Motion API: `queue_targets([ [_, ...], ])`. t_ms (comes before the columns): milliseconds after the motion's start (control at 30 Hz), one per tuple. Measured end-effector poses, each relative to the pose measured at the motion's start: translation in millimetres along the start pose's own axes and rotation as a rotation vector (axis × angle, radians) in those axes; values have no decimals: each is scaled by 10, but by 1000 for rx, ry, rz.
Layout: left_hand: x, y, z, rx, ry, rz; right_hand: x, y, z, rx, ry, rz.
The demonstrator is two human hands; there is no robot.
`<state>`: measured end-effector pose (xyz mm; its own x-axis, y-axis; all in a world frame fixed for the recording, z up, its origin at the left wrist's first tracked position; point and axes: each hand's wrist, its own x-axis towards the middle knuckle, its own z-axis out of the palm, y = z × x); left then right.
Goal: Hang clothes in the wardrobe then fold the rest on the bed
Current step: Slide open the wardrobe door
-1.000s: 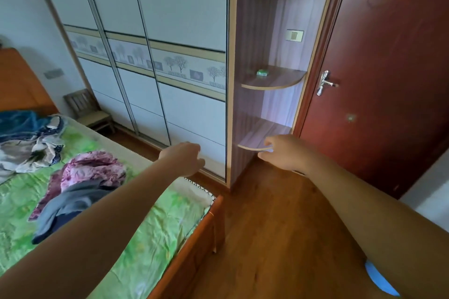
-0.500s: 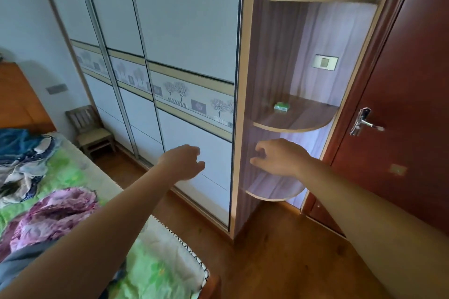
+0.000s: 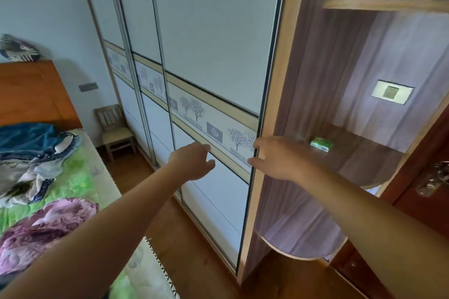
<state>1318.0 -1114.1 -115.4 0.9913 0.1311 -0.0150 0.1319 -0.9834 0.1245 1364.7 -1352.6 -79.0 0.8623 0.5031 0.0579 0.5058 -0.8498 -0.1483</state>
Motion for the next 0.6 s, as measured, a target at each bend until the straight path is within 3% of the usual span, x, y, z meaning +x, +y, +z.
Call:
queue_targets([
  [267, 551, -38, 25, -25, -1, -72, 829, 221, 0, -32, 48, -169],
  [600, 1180, -234, 21, 7, -59, -81, 1352, 223, 202, 89, -76, -212],
])
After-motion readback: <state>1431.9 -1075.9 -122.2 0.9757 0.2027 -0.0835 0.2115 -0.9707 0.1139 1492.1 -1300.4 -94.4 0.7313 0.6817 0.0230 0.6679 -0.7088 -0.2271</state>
